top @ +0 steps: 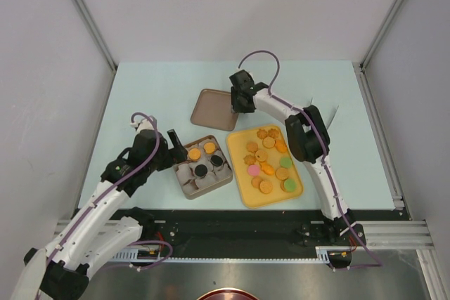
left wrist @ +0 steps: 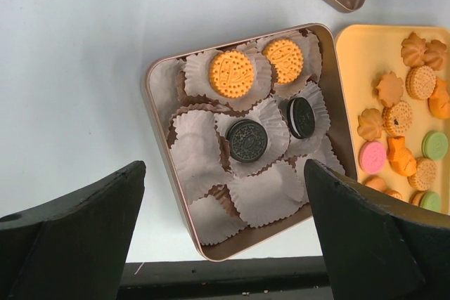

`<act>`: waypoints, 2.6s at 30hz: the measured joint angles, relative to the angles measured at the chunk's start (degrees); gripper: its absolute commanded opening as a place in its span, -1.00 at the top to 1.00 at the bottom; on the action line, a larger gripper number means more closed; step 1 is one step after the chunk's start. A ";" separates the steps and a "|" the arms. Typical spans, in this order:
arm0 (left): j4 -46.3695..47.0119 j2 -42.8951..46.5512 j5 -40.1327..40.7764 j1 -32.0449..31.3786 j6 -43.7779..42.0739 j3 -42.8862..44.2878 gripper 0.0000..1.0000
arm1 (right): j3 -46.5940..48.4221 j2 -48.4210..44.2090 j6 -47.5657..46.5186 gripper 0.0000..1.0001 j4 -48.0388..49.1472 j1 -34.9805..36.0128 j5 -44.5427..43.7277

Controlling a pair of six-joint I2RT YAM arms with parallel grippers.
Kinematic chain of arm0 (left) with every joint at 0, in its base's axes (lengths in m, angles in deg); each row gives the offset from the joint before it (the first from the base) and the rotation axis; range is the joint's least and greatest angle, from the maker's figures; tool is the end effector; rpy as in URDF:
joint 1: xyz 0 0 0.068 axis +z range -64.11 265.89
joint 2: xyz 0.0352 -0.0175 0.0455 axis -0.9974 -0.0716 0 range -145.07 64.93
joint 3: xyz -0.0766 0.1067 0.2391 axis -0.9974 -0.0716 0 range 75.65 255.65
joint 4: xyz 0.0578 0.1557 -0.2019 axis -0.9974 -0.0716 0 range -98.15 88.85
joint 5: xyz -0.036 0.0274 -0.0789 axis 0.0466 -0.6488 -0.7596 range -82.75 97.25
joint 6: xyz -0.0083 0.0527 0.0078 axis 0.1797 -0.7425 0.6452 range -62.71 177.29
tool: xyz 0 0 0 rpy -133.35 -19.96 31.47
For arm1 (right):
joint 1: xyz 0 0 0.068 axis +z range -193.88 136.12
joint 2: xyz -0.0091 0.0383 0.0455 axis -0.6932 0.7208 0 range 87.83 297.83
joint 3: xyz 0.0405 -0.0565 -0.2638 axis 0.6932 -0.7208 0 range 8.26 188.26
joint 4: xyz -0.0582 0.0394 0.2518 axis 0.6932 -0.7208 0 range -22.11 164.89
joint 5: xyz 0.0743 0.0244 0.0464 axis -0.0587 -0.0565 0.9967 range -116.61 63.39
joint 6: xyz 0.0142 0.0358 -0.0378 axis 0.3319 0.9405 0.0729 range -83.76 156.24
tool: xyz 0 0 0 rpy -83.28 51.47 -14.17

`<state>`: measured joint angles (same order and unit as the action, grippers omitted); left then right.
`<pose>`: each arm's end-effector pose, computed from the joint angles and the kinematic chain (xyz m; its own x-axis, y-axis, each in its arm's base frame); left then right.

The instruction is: Pack the cookies

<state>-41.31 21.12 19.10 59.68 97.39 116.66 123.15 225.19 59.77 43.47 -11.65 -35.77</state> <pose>0.1438 -0.0627 0.2700 -0.6592 -0.3780 -0.6501 -0.1662 0.9163 -0.3643 0.4495 0.2767 0.1659 -0.8051 -0.0417 -0.5917 -0.1371 0.9836 0.1173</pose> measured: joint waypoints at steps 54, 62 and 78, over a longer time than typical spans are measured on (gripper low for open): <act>5.90 -4.52 -2.34 5.57 1.57 11.17 -1.00 | -22.34 -39.41 -3.37 1.00 6.78 -0.68 -10.67; 16.37 -8.20 -19.89 12.13 5.09 11.04 -1.00 | -55.98 -59.10 -11.76 1.00 28.83 4.26 -9.90; 35.06 -8.13 -33.59 12.92 1.90 3.91 -1.00 | -59.10 -68.57 -7.80 1.00 28.55 3.21 -0.87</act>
<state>-6.26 12.99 -14.49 72.59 99.29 120.58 64.05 156.63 51.97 72.02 -8.44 -36.65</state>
